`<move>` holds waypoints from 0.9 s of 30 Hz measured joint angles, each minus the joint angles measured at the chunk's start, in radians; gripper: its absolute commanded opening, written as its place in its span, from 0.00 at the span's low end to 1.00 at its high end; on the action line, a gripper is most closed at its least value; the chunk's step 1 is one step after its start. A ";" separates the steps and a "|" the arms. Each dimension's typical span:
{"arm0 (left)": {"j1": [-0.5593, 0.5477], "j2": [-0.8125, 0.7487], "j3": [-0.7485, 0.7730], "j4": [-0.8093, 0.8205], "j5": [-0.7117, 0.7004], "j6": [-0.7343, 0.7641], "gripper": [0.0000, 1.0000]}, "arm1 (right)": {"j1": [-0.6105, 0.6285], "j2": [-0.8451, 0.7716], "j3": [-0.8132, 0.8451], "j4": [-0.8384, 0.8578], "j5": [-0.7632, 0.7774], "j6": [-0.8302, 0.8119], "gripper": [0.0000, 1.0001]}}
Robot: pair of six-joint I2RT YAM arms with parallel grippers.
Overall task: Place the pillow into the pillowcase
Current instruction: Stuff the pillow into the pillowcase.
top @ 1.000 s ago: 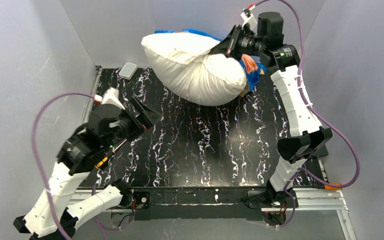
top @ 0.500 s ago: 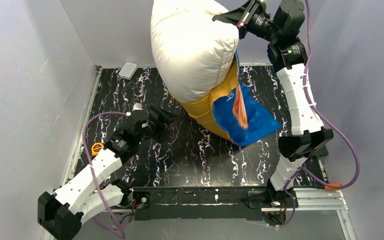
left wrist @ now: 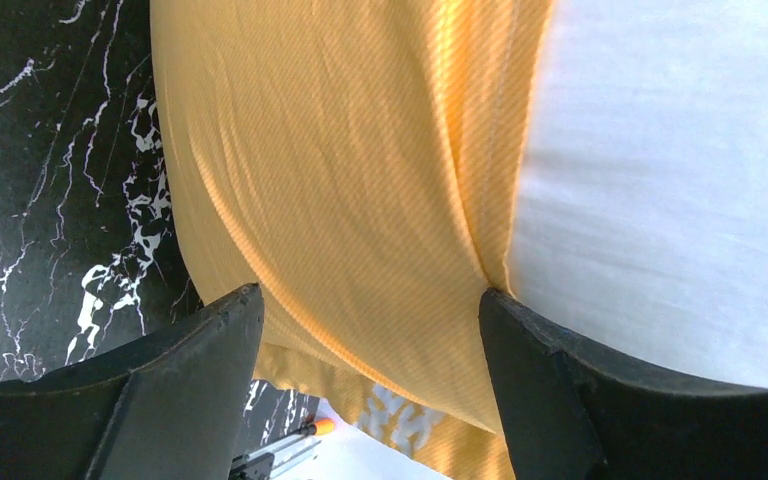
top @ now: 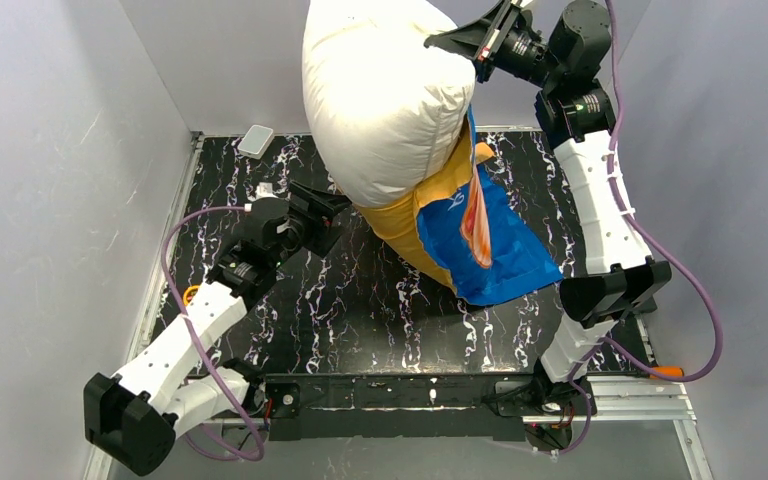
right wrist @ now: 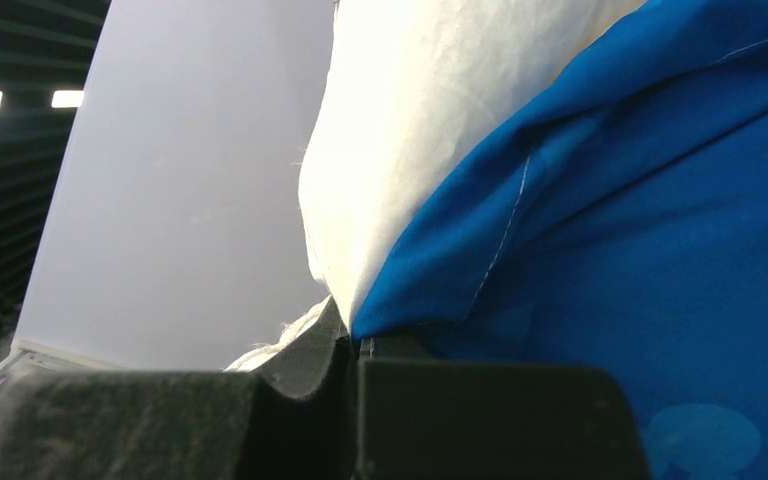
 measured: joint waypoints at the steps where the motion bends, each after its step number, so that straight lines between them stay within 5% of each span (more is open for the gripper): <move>1: 0.001 -0.013 0.000 -0.011 -0.009 -0.002 0.79 | 0.000 0.000 0.000 0.000 -0.003 0.002 0.01; 11: 0.034 -0.011 0.100 -0.074 -0.026 0.025 0.79 | 0.001 -0.004 -0.034 0.049 -0.029 0.023 0.01; 21: 0.047 0.217 0.190 -0.115 0.045 0.030 0.73 | -0.003 -0.008 -0.050 0.068 -0.030 0.042 0.01; 27: 0.060 0.331 0.191 -0.065 0.096 0.029 0.51 | -0.003 -0.007 -0.063 0.068 -0.042 0.042 0.01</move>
